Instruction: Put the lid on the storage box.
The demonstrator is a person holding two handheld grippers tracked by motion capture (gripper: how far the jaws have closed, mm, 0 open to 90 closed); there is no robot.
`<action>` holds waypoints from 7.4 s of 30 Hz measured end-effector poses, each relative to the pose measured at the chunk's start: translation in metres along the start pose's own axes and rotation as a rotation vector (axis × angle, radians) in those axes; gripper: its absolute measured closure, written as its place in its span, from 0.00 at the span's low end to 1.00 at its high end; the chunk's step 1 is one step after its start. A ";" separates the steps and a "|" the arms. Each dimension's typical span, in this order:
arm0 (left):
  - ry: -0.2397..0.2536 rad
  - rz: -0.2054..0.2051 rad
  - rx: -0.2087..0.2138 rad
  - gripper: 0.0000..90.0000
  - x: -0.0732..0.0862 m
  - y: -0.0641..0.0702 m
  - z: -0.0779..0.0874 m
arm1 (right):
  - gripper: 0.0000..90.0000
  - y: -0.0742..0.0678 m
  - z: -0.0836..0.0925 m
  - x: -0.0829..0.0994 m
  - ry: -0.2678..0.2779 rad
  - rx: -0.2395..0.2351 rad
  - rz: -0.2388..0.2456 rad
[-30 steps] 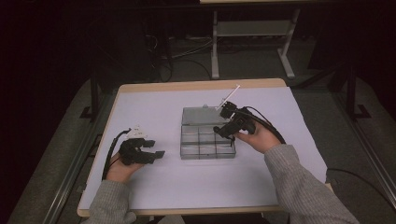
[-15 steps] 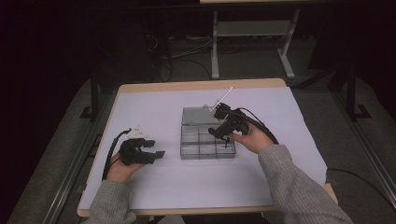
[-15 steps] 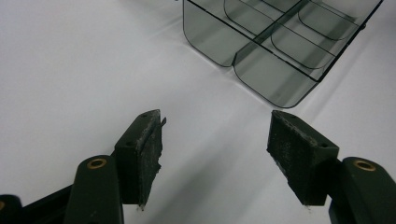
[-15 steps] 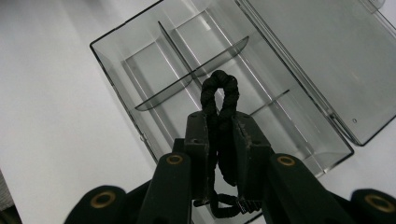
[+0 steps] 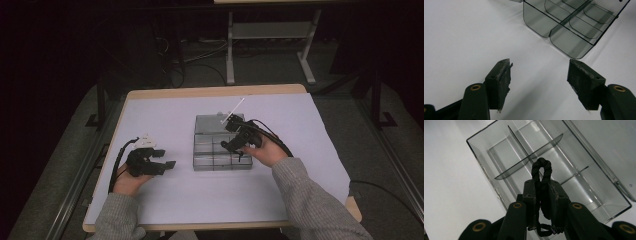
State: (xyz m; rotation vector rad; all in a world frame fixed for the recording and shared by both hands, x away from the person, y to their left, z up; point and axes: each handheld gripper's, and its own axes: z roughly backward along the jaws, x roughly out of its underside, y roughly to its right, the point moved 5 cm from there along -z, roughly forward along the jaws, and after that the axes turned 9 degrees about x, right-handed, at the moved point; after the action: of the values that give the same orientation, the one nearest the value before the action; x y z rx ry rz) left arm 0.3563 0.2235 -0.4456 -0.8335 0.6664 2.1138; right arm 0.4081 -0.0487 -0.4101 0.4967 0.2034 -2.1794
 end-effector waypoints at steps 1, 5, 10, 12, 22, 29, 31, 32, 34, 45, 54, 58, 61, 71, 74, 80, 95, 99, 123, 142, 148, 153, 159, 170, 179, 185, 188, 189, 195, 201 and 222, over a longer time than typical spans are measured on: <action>0.000 0.000 0.001 0.38 0.000 0.000 0.000 | 0.86 0.000 -0.001 0.001 -0.005 0.000 -0.003; 0.001 0.000 0.002 0.39 0.000 0.000 0.000 | 0.86 -0.002 -0.006 0.005 -0.014 -0.009 -0.009; 0.001 0.000 0.001 0.39 0.000 0.000 0.000 | 0.86 0.000 -0.011 0.009 -0.021 -0.013 -0.026; -0.001 0.000 0.001 0.38 0.000 0.000 0.000 | 0.86 -0.001 -0.012 0.010 -0.026 -0.011 -0.027; 0.007 0.006 0.001 0.38 0.000 0.001 -0.002 | 0.86 -0.004 -0.020 0.018 -0.047 -0.019 -0.036; 0.008 0.010 0.001 0.38 0.000 0.002 -0.002 | 0.86 -0.003 -0.021 0.020 -0.062 -0.014 -0.045; 0.006 0.006 0.000 0.38 0.000 0.001 -0.001 | 0.86 -0.002 -0.021 0.021 -0.069 -0.011 -0.044; 0.006 0.004 0.000 0.38 0.000 0.002 -0.001 | 0.86 -0.001 -0.022 0.022 -0.073 -0.007 -0.049; 0.007 0.005 0.001 0.38 0.000 0.002 -0.001 | 0.86 -0.001 -0.021 0.023 -0.079 -0.009 -0.060; -0.002 -0.008 0.002 0.38 0.000 0.002 -0.001 | 0.86 0.003 -0.022 0.032 -0.099 0.004 -0.083; -0.009 -0.008 0.001 0.38 0.000 0.002 -0.001 | 0.86 0.006 -0.021 0.036 -0.108 0.007 -0.098; -0.006 -0.006 0.001 0.38 -0.001 0.002 -0.001 | 0.86 0.007 -0.024 0.041 -0.121 0.013 -0.095; -0.007 -0.004 0.001 0.38 0.000 0.002 -0.002 | 0.86 0.008 -0.025 0.042 -0.124 0.016 -0.097; -0.008 -0.004 0.002 0.38 0.000 0.003 -0.003 | 0.86 0.008 -0.035 0.042 -0.152 0.026 -0.084; -0.014 -0.007 0.003 0.38 0.000 0.003 -0.003 | 0.85 0.007 -0.037 0.042 -0.157 0.027 -0.076; -0.013 -0.008 0.002 0.39 0.000 0.003 -0.003 | 0.79 0.006 -0.031 0.041 -0.131 0.032 -0.071; -0.012 -0.009 0.006 0.39 0.000 0.003 -0.003 | 0.68 0.004 -0.021 0.041 -0.091 0.060 -0.048; -0.010 -0.008 0.003 0.39 0.000 0.003 -0.003 | 0.77 0.005 -0.014 0.041 -0.072 0.084 -0.041; 0.005 -0.007 0.017 0.38 -0.002 0.004 0.000 | 0.88 0.007 -0.011 0.043 -0.052 0.072 -0.072; -0.014 -0.033 0.021 0.36 -0.029 0.011 -0.003 | 0.67 0.033 0.027 0.055 0.059 0.086 -0.145; -0.009 -0.033 0.036 0.36 -0.046 0.012 -0.006 | 0.61 0.046 0.036 0.060 0.072 0.086 -0.196; -0.023 -0.030 0.033 0.34 -0.054 0.010 -0.010 | 0.55 0.055 0.041 0.062 0.071 0.091 -0.224; -0.035 -0.025 0.051 0.33 -0.062 0.010 -0.017 | 0.51 0.065 0.047 0.059 0.088 0.085 -0.242; -0.056 -0.006 0.066 0.31 -0.076 0.003 -0.023 | 0.41 0.080 0.050 0.045 0.089 0.064 -0.245; -0.066 0.006 0.071 0.29 -0.091 -0.006 -0.025 | 0.35 0.089 0.051 0.031 0.096 0.070 -0.243; -0.071 0.013 0.070 0.28 -0.102 -0.013 -0.031 | 0.32 0.099 0.046 0.028 0.091 0.046 -0.271; -0.067 0.030 0.071 0.27 -0.105 -0.018 -0.035 | 0.31 0.102 0.040 0.028 0.090 0.026 -0.280; -0.068 0.033 0.072 0.27 -0.106 -0.019 -0.036 | 0.31 0.103 0.038 0.027 0.088 0.024 -0.281; -0.070 0.055 0.051 0.25 -0.110 -0.030 -0.042 | 0.33 0.109 0.029 0.025 0.091 0.009 -0.299; -0.063 0.088 0.058 0.26 -0.113 -0.037 -0.049 | 0.33 0.114 0.022 0.020 0.105 -0.008 -0.325; -0.046 0.153 0.046 0.35 -0.113 -0.052 -0.072 | 0.40 0.128 -0.007 0.017 0.085 -0.025 -0.412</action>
State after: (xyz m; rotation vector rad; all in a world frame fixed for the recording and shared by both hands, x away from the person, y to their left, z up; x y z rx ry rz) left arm 0.4793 0.1535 -0.4193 -0.7269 0.7731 2.2385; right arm 0.5021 -0.1370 -0.4192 0.5733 0.4093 -2.5533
